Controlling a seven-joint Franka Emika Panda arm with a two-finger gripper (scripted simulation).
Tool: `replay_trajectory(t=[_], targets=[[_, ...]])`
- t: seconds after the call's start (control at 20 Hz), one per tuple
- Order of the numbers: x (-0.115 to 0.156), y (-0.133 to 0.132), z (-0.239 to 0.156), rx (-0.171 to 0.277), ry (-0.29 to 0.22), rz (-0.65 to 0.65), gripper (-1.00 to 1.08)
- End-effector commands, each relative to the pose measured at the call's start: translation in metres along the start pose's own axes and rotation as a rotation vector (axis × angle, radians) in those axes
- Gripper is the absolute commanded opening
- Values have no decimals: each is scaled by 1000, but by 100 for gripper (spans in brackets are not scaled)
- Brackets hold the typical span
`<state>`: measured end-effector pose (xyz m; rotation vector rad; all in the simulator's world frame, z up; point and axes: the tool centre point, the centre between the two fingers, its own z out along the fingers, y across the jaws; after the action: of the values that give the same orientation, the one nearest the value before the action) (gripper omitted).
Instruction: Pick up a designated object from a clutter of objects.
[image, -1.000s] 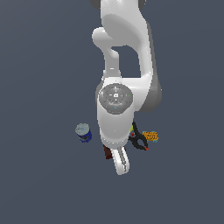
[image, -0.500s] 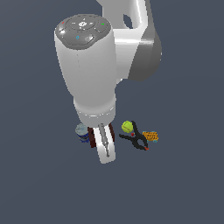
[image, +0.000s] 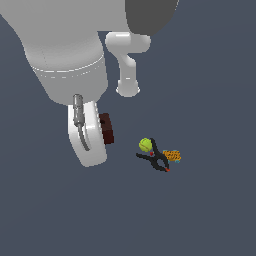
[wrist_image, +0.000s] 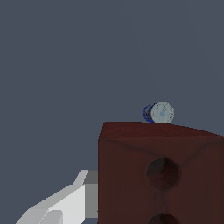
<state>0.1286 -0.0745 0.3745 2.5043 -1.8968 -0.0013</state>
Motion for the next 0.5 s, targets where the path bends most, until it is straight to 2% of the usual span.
replay_trajectory(t=[0.0,0.45], targets=[[7,2,-20,0,0,-1,-100],[21,5,-58,0,1,-1,-100]])
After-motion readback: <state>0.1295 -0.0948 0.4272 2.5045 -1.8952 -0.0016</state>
